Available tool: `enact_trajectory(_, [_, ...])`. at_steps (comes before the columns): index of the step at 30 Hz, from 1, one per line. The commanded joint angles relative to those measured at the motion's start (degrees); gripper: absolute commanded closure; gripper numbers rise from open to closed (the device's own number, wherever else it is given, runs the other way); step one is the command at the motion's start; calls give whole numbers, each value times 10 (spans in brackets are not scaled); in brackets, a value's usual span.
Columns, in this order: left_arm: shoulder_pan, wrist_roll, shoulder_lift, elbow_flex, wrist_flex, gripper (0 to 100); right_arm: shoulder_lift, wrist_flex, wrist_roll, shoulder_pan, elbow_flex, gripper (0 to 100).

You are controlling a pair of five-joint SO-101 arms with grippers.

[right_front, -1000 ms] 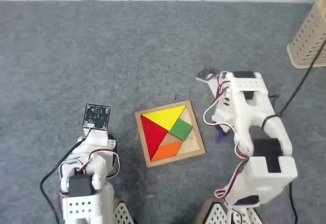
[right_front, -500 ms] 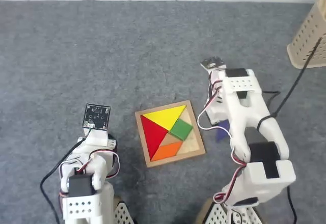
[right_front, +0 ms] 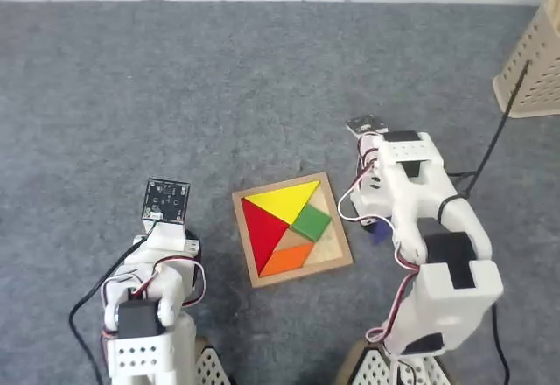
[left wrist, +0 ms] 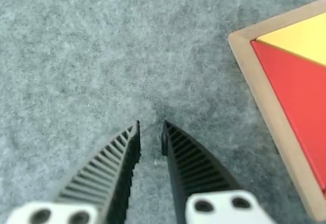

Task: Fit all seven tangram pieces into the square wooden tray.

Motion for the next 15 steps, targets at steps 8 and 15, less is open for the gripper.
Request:
enact_trajectory(8, [1, 4, -13, -5, 0, 929, 20, 0, -19, 13, -9, 905])
enact_trajectory(15, [1, 4, -13, -5, 0, 929, 20, 5, -36, 14, -55, 912])
